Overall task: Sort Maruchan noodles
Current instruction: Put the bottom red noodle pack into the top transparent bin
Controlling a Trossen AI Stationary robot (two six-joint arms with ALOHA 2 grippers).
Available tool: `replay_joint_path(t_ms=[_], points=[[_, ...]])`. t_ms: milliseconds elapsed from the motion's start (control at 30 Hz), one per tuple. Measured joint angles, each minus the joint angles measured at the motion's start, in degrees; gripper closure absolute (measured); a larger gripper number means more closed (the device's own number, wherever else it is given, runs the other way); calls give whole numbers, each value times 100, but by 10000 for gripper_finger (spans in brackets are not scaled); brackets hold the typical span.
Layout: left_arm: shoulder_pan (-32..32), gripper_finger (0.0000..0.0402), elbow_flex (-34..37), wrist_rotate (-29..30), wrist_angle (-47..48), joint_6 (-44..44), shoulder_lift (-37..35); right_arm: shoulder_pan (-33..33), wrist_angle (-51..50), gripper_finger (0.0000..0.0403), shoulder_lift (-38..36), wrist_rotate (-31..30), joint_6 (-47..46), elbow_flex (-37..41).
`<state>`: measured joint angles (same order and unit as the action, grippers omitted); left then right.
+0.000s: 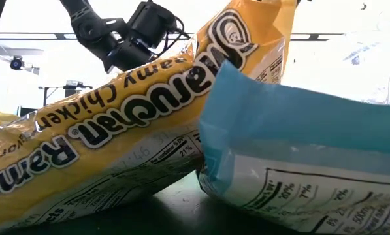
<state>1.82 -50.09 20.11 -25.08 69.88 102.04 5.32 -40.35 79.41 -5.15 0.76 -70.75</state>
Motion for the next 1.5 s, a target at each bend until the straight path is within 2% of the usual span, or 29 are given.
replay_joint_path(t_ms=[400, 500, 800, 867, 1033, 1333, 1500], points=[[496, 362, -745, 44, 47, -1028, -212, 224, -486, 211, -821, -329, -1072, 47], [561, 362, -896, 74, 24, -1158, -212, 413, -626, 211, -892, -551, -1287, 47], [720, 362, -1205, 3, 22, -1980, -256, 1312, -598, 211, -950, -478, -1386, 55], [864, 362, -1230, -166, 24, -2081, -290, 1545, -552, 211, -966, -246, -1388, 55], [1400, 362, -1329, -1166, 10, -2268, -341, 2208, -217, 211, -966, 599, -1399, 60], [2165, 362, -1595, -2709, -93, -2726, -364, 3147, 736, 211, -966, 2383, -1988, 68], [2503, 362, -1589, -3373, -258, -2854, -436, 3435, 804, 211, -968, 2760, -2246, 68]])
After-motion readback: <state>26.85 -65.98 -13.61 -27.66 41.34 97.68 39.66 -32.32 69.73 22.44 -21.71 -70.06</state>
